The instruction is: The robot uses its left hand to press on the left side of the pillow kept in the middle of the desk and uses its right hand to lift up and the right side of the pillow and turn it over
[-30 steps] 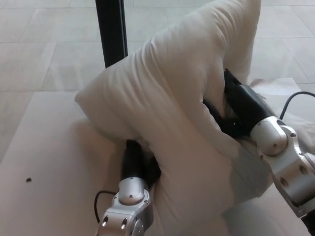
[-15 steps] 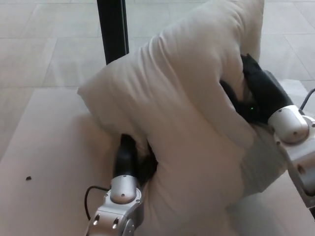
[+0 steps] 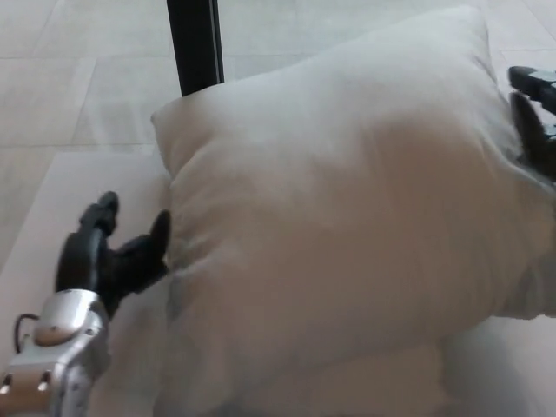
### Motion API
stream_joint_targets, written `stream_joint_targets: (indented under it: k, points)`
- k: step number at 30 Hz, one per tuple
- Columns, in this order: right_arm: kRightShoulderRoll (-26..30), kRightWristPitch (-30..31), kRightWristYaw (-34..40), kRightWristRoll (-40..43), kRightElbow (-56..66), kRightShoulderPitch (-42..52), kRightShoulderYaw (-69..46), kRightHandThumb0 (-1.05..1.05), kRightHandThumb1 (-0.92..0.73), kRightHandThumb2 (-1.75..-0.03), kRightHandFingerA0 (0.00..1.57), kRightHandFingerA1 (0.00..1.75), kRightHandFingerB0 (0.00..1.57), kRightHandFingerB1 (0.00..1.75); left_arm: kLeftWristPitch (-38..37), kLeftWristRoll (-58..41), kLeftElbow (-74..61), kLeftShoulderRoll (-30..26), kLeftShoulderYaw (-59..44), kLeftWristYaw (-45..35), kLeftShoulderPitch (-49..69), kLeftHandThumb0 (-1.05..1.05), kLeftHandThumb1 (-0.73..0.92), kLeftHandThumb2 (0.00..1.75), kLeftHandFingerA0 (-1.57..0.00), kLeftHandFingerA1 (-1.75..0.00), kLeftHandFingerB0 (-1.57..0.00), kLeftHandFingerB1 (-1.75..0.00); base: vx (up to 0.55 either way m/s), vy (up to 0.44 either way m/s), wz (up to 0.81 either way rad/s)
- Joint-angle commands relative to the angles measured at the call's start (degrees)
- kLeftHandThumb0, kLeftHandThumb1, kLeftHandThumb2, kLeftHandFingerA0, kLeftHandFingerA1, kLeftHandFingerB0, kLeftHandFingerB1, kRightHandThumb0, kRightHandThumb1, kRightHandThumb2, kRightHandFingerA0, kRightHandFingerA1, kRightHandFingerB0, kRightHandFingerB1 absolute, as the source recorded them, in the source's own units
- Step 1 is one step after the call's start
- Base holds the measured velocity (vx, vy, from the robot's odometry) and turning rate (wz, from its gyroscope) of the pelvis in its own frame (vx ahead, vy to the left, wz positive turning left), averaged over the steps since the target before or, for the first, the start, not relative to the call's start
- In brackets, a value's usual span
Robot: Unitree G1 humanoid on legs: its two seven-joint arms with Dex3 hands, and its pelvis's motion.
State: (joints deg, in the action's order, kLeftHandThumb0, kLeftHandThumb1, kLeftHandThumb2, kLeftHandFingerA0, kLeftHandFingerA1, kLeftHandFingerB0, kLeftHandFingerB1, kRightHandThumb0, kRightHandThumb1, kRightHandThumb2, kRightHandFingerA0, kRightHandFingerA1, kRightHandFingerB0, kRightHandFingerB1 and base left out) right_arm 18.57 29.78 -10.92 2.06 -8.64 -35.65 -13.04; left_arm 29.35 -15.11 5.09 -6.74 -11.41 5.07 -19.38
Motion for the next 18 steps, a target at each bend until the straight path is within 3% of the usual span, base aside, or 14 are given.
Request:
stream_joint_targets:
  k: [1,2,3,5,6,7,8,9,10,11,13,14,15,18]
  points:
    - [10.4,-0.3,-9.3,9.7,-1.9,4.7,-13.2,-0.96,-0.88,-0.67,0.28,0.39,0.19,0.28,7.5,-9.7,-5.4,-14.3,-12.6,-12.6,4.9,-0.74,0.53,0.79,-0.07,-0.53,0.0,0.0,0.0,0.0,0.0]
    - [11.4,-0.2,-9.8,10.5,-2.4,5.6,-15.2,-0.93,-0.87,-0.67,0.27,0.4,0.21,0.29,9.3,-11.2,-6.2,-14.9,-15.3,-11.5,5.4,-0.74,0.46,0.85,-0.13,-0.56,0.0,-0.11,0.0,0.0,0.0]
    - [13.4,-0.8,-10.5,10.6,-3.2,7.3,-17.2,-0.92,-0.69,-1.1,0.17,0.48,0.08,0.4,7.9,-11.7,-5.8,-16.8,-16.9,-13.8,7.3,-0.73,0.65,0.6,-0.12,-0.52,0.0,-0.05,0.0,0.0,0.0]
    - [15.0,-0.1,-11.1,12.0,-5.1,9.1,-20.9,-0.93,-0.66,-1.08,0.19,0.47,0.09,0.4,8.2,-12.0,-6.8,-18.3,-20.2,-13.4,9.8,-0.76,0.62,0.59,-0.17,-0.52,0.0,-0.17,0.0,0.0,0.0]
    - [17.1,-0.1,-11.0,11.7,-6.4,12.5,-24.1,-0.91,-0.85,-0.67,0.3,0.38,0.21,0.29,7.8,-15.8,-6.3,-19.1,-25.9,-15.6,12.9,-0.78,0.43,0.86,-0.13,-0.64,0.0,-0.43,0.0,0.0,0.0]
    - [17.7,-0.6,-11.3,11.5,-7.0,13.6,-24.8,-0.93,-0.86,-0.67,0.29,0.39,0.19,0.28,8.1,-16.8,-6.1,-19.2,-27.7,-15.8,13.6,-0.9,0.48,0.84,-0.18,-0.66,-0.01,-0.53,0.0,0.0,0.0]
    - [19.0,-2.6,-12.4,11.9,-9.5,15.9,-27.0,-0.89,-0.68,-1.08,0.19,0.51,0.09,0.4,8.3,-17.2,-5.1,-20.3,-30.9,-15.8,15.5,-0.85,0.44,0.85,-0.23,-0.66,-0.02,-0.58,0.0,0.0,0.0]
    - [19.3,-3.4,-11.7,11.8,-10.4,17.4,-28.6,-0.98,-0.69,-0.82,0.3,0.47,0.23,0.36,9.8,-18.7,-4.5,-20.4,-33.9,-15.1,16.3,-0.88,0.45,0.83,-0.22,-0.64,-0.03,-0.57,0.0,0.0,0.0]
    - [19.4,-3.6,-11.7,11.8,-10.6,17.6,-28.8,-0.98,-0.69,-0.82,0.3,0.47,0.23,0.36,10.0,-18.9,-4.5,-20.4,-34.2,-15.0,16.4,-0.88,0.45,0.83,-0.22,-0.64,-0.03,-0.57,0.0,0.0,0.0]
    - [20.0,-4.1,-12.6,12.2,-11.1,19.1,-30.3,-0.98,-0.82,-0.65,0.34,0.52,0.28,0.38,10.3,-19.1,-3.6,-20.4,-35.2,-15.0,16.9,-0.8,0.41,0.84,-0.23,-0.6,-0.03,-0.5,0.0,0.0,0.0]
    - [20.2,-4.5,-12.9,13.3,-12.3,21.1,-32.9,-1.0,-0.81,-0.65,0.35,0.58,0.3,0.44,10.7,-19.5,-2.9,-20.7,-37.3,-15.4,18.7,-0.87,0.47,0.83,-0.22,-0.59,-0.03,-0.43,0.0,0.0,0.0]
    - [20.3,-6.2,-12.4,13.4,-14.1,22.6,-34.6,-1.0,-0.58,-1.05,0.4,0.61,0.34,0.56,9.0,-17.9,-2.8,-20.4,-37.6,-15.4,21.0,-0.71,0.42,0.8,-0.23,-0.55,-0.03,-0.34,0.0,0.0,0.0]
    - [20.4,-9.1,-11.8,13.5,-17.3,25.4,-37.7,-0.99,-0.8,-0.65,0.4,0.56,0.35,0.48,5.8,-15.4,-2.0,-19.8,-38.3,-15.7,25.0,-0.68,0.5,0.56,-0.24,-0.48,-0.03,-0.34,0.0,0.0,0.0]
    - [20.2,-11.3,-12.6,14.7,-20.0,27.4,-40.0,-1.0,-0.77,-0.64,0.4,0.58,0.35,0.47,4.1,-14.7,-0.7,-19.5,-38.8,-16.9,27.7,-0.69,0.5,0.55,-0.25,-0.46,-0.04,-0.34,0.0,0.0,0.0]
